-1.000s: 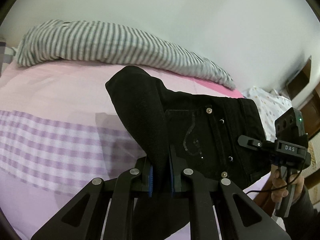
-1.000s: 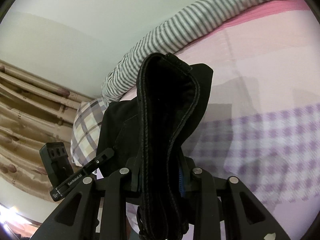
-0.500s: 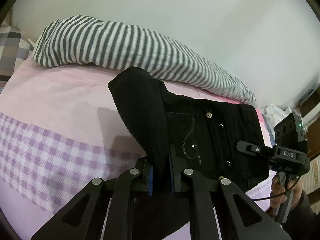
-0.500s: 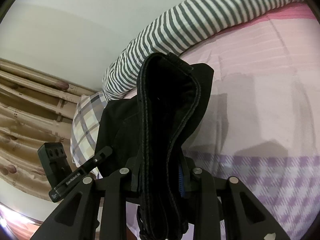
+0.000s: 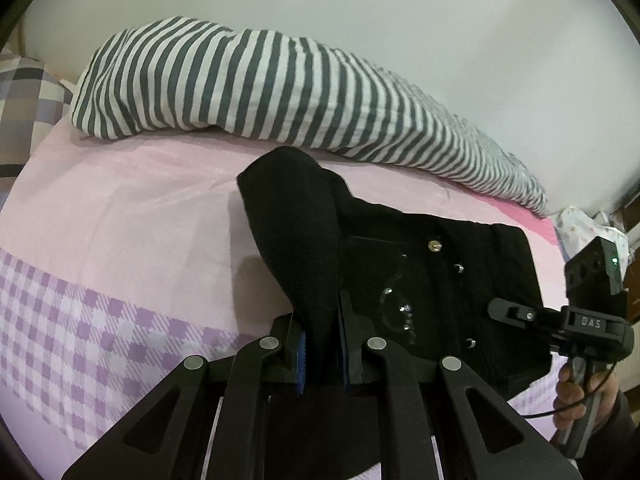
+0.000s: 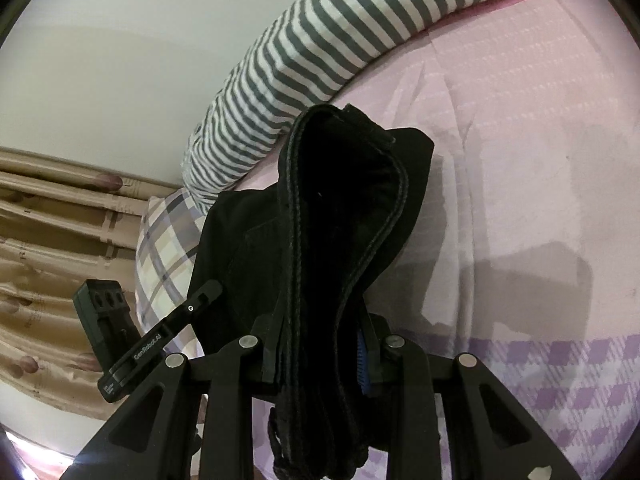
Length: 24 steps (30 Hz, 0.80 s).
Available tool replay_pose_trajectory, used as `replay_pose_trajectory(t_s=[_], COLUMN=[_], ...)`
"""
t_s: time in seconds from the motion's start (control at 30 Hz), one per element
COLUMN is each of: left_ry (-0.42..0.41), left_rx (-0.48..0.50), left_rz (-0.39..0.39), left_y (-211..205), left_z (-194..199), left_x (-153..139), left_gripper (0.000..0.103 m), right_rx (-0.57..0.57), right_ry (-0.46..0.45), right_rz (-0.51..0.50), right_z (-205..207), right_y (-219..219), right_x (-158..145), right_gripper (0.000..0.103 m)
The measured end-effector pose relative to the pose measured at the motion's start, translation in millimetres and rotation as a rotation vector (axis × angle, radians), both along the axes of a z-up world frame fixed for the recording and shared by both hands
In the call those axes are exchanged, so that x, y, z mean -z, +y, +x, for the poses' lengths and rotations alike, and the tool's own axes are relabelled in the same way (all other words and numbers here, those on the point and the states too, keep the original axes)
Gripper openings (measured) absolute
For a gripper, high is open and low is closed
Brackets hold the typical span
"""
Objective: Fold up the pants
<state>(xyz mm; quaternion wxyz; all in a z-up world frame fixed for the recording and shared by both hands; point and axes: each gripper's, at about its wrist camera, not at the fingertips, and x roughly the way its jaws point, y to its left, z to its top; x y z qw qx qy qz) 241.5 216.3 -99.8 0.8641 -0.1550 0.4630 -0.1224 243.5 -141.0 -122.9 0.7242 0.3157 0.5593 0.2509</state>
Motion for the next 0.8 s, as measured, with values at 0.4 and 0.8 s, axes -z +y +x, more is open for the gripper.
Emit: replay_pose_trajectory(t_s=[0.4, 0.8], left_ry=[0.062, 0.0], left_rx=[-0.057, -0.108], left_rz=[0.038, 0.115], left_y=[9, 8], left_z=[14, -23], left_x=[36, 9], left_gripper=[0.028, 0.033], right_rx=[0.024, 0.014], right_ry=[0.004, -0.083], right_rz=[-0.119, -0.263], right_z=[-3, -30], right_y=[-5, 0], right_x=[16, -9], right_gripper=[0.033, 0.043])
